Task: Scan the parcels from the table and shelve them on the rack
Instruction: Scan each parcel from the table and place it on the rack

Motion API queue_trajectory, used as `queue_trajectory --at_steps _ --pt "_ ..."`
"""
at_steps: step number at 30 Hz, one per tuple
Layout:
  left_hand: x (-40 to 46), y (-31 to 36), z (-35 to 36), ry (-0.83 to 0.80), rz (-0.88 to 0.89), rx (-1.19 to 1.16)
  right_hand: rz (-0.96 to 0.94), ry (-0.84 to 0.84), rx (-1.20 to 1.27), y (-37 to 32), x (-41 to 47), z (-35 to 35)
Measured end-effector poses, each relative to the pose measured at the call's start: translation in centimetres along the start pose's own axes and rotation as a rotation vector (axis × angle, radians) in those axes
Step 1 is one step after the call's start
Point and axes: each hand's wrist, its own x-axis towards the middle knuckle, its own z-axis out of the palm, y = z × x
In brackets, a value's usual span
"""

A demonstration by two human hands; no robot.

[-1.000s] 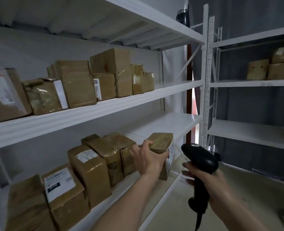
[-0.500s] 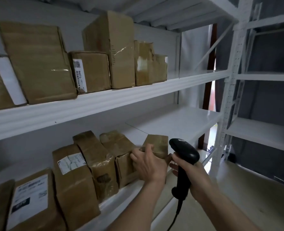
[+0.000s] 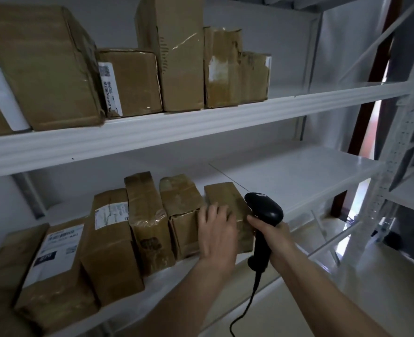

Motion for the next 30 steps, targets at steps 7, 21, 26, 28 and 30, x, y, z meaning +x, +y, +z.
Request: queue_trajectory --at_steps 7,21,26,28,30 --pt "2.2 -0.9 -1.5 -0.198 0.017 0.339 -0.004 -0.08 0.038 0.0 0.8 1.0" --pt "1.1 -1.5 -0.6 0.079 0.057 -0.158 0.034 -0.185 0.053 0.5 -1.5 -0.3" --pt "-3.3 -3.7 -3.5 0.088 -0.2 -0.482 0.057 -0.293 0.065 1.2 -3.7 1.6" --pt "-4.8 -5.2 -4.6 -0.004 -0.341 -0.534 0.083 -0.358 0.088 1.6 -4.9 2.7" --pt "-6.5 -6.8 -5.8 -0.059 -0.455 -0.593 0.114 -0.436 0.09 2.0 -6.3 4.0"
